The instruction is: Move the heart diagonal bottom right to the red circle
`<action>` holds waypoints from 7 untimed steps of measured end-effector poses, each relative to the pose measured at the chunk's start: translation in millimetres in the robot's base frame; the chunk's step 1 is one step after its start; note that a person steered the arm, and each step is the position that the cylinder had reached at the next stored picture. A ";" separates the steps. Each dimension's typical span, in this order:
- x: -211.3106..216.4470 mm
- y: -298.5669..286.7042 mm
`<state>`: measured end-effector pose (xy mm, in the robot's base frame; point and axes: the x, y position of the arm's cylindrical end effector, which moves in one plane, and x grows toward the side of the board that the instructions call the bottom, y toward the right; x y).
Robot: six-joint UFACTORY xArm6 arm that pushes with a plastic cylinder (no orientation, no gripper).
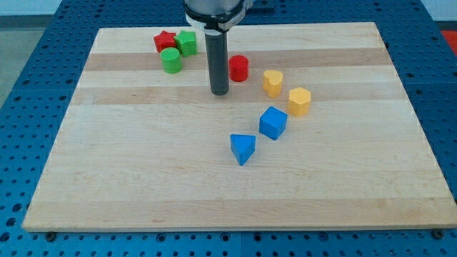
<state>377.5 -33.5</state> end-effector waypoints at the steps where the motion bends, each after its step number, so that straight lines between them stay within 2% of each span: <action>1: -1.1 0.0; 3: -1.1 1.2; 5: 15.9 24.5; 7: 9.8 47.7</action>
<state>387.3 14.1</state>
